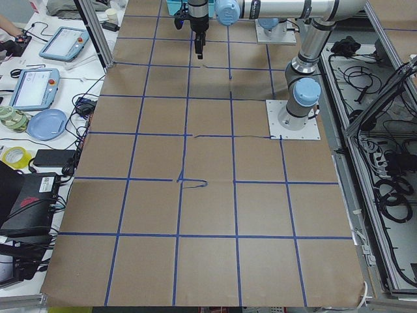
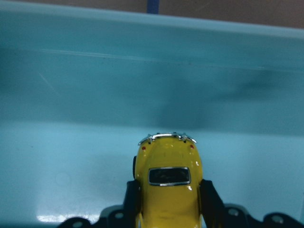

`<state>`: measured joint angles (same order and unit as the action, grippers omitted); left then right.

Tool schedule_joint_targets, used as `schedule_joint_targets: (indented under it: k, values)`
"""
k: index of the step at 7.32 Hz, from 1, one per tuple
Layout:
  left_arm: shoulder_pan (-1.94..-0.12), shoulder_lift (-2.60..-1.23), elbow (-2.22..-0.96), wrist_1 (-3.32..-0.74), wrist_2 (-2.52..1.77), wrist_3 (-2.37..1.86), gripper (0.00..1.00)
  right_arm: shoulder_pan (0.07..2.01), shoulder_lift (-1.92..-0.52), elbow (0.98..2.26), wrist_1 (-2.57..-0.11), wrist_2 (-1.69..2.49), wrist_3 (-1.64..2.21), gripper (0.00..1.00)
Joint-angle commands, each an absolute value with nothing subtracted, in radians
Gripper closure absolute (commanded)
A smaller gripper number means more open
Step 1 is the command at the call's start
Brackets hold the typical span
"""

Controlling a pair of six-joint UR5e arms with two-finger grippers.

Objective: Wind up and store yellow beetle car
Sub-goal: 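Lower the car into the blue bin and open the right gripper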

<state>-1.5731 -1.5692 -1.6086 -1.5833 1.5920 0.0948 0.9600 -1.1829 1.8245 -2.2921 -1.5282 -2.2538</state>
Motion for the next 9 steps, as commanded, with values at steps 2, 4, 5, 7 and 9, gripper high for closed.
schedule_joint_targets:
  k: [2,4,5,7,9]
  values:
    - [-1.578,-1.581,-1.617,-1.559,1.569,0.077,0.0,0.95,-1.167,1.832,-2.28,-1.513,-2.261,0.01]
    - [-1.577,-1.574,-1.617,-1.559,1.56,0.055,0.0,0.951,-1.19,1.819,-2.267,-1.514,-2.26,0.0]
    - [-1.578,-1.575,-1.618,-1.56,1.559,0.055,0.0,0.957,-1.219,1.809,-2.263,-1.517,-2.26,0.0]
    - [-1.578,-1.585,-1.62,-1.56,1.562,0.054,0.0,0.977,-1.291,1.705,-2.06,-1.517,-2.247,0.0]
    - [-1.578,-1.572,-1.62,-1.562,1.572,0.07,0.0,1.002,-1.315,1.504,-1.733,-1.528,-2.18,0.0]
